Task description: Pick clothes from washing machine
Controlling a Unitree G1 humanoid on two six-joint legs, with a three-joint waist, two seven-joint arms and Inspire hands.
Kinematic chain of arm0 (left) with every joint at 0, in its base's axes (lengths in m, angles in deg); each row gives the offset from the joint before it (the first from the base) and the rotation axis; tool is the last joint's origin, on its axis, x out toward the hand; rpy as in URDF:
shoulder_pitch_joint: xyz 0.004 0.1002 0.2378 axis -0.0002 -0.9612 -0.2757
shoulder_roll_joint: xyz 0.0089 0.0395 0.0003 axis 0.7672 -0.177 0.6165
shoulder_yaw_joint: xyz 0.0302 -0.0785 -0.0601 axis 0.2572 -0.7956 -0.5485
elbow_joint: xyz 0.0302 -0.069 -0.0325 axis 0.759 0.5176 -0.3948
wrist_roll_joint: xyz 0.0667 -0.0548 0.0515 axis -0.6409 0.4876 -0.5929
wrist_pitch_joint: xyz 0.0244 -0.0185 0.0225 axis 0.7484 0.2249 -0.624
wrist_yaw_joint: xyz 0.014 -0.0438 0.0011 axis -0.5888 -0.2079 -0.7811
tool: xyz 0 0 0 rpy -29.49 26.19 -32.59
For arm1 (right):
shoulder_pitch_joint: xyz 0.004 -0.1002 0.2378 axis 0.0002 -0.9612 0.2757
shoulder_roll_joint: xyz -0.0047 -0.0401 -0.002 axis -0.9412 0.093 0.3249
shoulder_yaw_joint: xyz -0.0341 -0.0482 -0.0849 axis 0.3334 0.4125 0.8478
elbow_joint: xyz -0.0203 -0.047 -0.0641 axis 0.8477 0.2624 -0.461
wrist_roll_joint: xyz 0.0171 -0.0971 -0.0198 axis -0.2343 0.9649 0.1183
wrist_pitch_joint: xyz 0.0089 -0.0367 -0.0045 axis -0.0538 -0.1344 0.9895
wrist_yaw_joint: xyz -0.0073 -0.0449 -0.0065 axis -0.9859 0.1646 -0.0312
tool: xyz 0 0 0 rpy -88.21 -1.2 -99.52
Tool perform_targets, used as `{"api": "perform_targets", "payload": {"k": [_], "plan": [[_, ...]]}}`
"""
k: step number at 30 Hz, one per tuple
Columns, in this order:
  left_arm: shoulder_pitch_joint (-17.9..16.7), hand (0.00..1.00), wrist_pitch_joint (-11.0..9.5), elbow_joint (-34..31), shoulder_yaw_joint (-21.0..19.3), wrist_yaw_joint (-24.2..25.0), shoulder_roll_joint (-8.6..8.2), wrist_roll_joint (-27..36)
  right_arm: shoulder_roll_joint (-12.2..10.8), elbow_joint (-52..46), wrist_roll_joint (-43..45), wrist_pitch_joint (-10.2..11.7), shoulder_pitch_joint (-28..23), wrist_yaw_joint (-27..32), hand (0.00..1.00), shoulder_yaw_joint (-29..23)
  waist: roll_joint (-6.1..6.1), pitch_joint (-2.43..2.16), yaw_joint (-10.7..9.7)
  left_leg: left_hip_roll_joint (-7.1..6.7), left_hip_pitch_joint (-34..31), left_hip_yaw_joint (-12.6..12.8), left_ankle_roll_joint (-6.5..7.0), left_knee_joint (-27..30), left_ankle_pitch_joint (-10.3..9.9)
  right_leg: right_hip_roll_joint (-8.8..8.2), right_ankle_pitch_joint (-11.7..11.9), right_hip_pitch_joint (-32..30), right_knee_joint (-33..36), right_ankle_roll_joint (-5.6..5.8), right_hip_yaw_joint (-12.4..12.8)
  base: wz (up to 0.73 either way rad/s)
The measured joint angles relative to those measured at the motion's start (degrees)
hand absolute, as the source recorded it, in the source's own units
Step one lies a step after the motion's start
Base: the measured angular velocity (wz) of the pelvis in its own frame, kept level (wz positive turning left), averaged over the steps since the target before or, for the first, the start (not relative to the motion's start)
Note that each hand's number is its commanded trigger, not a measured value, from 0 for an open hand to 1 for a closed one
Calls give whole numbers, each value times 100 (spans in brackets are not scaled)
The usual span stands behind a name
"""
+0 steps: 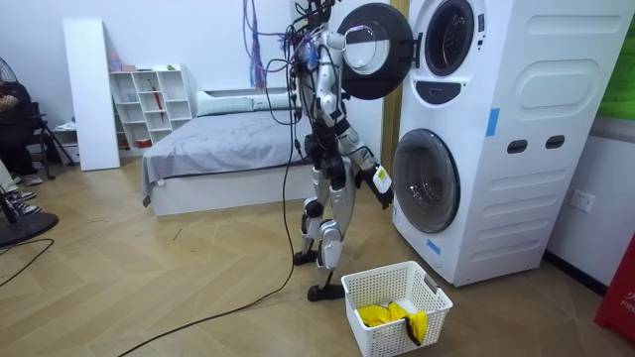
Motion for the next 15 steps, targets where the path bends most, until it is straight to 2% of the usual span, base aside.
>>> {"api": "perform_targets", "payload": {"k": [3,5,10,15], "plan": [[-1,0,49,-155,138,-15,-1,-453,-44,-60,117,-2,-3,-54,0,-40,2,2,0,0,-6,28,0,2,0,2,2,-1,-1,-1,12,0],[-1,0,171,-449,313,-16,-6,-793,-82,-108,202,-2,4,-79,0,-47,9,6,-6,2,-6,28,0,4,0,5,5,2,14,-4,13,0],[-72,0,258,-540,319,-133,-49,-1263,-123,-111,257,4,6,-238,0,-214,36,21,-36,2,8,-16,0,6,0,4,6,56,-1,-4,-29,5],[-75,0,584,-713,332,-422,-49,-2241,-226,-82,233,33,19,-328,0,-410,36,24,-27,6,-69,-27,1,40,-2,6,6,32,-25,-4,-88,7]]}}
